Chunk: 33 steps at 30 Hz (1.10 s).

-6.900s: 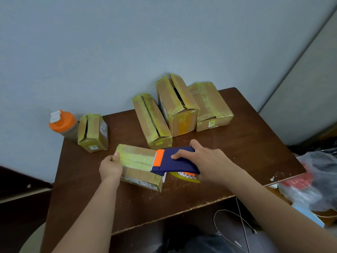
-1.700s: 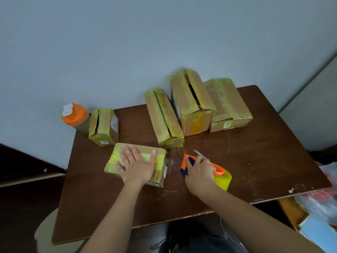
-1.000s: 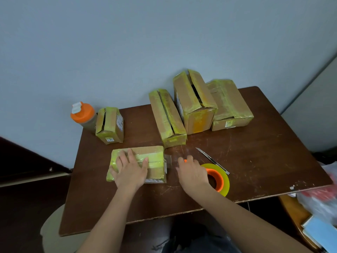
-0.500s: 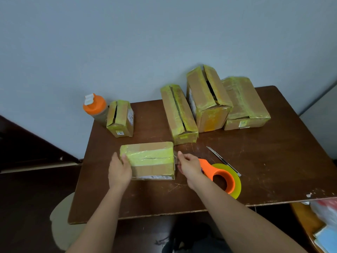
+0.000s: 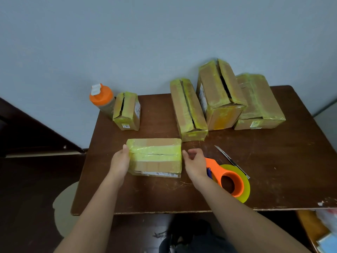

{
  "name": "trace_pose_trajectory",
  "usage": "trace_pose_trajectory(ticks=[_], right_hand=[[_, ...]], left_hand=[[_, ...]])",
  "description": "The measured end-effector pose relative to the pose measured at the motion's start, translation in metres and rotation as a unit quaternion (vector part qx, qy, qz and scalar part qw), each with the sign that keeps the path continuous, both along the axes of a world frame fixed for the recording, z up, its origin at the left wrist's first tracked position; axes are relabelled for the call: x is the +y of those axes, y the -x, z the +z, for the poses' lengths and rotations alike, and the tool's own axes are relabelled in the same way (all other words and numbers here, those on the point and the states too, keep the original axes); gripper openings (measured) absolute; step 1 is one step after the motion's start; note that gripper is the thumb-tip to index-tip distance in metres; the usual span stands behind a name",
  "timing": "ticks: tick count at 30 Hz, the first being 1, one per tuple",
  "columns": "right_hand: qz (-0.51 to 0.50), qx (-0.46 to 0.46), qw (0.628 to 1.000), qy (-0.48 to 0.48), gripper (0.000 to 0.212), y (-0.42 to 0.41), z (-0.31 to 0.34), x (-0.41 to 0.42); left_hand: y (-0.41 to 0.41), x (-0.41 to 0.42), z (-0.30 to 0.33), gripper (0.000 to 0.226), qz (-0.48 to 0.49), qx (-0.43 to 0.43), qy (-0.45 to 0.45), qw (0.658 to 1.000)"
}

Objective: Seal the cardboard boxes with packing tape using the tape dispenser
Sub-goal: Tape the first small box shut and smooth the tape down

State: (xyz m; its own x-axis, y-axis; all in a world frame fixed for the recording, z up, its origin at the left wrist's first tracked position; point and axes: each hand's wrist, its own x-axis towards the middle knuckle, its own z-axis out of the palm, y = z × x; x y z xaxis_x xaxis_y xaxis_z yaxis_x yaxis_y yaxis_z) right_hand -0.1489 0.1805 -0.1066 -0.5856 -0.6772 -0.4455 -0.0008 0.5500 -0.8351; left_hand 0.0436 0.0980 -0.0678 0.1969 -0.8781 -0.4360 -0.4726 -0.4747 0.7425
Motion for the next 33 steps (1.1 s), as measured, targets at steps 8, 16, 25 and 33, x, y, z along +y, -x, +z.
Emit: trace_pose_trajectory(ticks=[8, 16, 25, 33], right_hand=[[0.099, 0.132, 0.981, 0.101, 0.049, -0.029, 0.023, 0.000], [0.178, 0.027, 0.983, -0.021, 0.064, -0.017, 0.024, -0.003], [0.194, 0.147, 0.968, -0.063, 0.096, -0.022, 0.035, -0.036], [0.184, 0.201, 0.962, -0.007, 0.035, -0.023, 0.026, -0.034]], left_hand=[[0.000, 0.005, -0.012, 0.053, -0.063, 0.013, 0.086, 0.994], [-0.002, -0.009, -0.009, 0.068, -0.109, -0.029, -0.053, 0.992], [0.010, 0.002, -0.025, 0.060, -0.047, -0.060, 0.009, 0.997], [0.007, 0.005, -0.023, 0.060, -0.081, -0.104, 0.094, 0.987]])
